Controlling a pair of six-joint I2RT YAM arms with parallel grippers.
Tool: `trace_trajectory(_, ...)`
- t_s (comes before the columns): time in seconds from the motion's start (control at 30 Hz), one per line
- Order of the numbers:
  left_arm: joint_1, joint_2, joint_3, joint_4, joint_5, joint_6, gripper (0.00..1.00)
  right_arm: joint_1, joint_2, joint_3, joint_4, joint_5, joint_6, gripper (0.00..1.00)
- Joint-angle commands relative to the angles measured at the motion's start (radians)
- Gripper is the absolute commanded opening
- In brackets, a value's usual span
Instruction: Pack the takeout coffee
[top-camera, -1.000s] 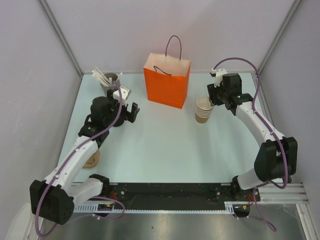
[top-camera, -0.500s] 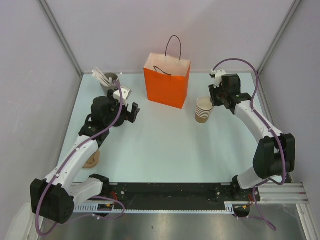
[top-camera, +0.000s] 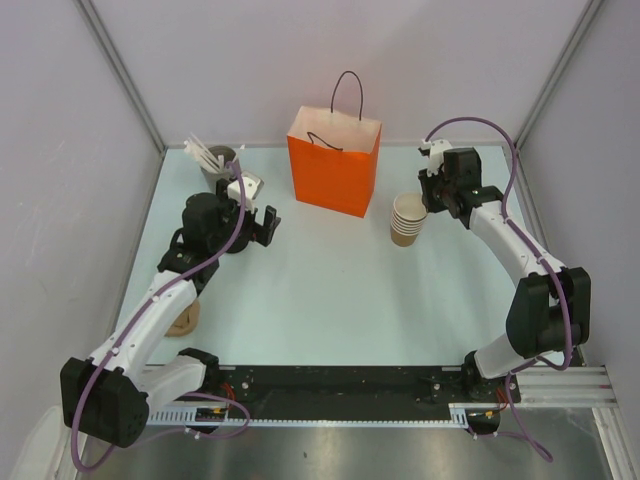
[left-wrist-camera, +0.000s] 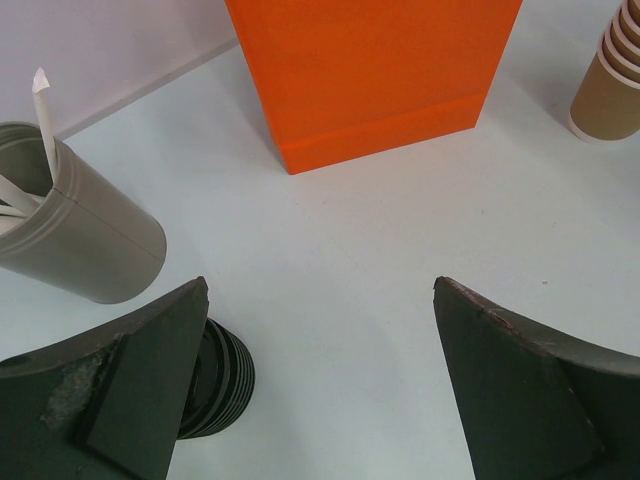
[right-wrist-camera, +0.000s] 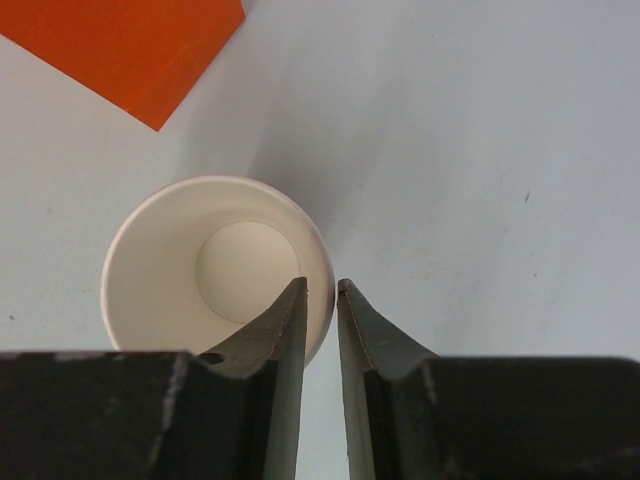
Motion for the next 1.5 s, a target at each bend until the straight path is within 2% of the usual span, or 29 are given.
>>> trace_trajectory(0.0, 0.004, -0.005, -0.009, 0.034, 0.017, 0.012, 0.99, -0.005, -0.005, -0.001, 0.021, -0.011, -0.011, 0.23)
trace_trajectory(0.83, 0.004, -0.002, -0.011, 0.034, 0.024, 0.013, 0.99, 0.003, 0.016, 0.001, 0.018, -0.007, -0.023, 0.25)
trace_trajectory(0.93, 0.004, -0.005, -0.009, 0.034, 0.027, 0.013, 0.99, 0.005, 0.016, -0.001, 0.018, -0.007, -0.022, 0.24)
trace_trajectory(1.17, 0.004, -0.003, -0.009, 0.034, 0.028, 0.013, 1.0, 0.008, 0.013, 0.001, 0.016, -0.009, -0.023, 0.11)
trace_trajectory(1.47, 0.004, 0.002, -0.011, 0.034, 0.028, 0.013, 0.99, 0.018, -0.017, 0.001, 0.018, -0.003, -0.025, 0.08)
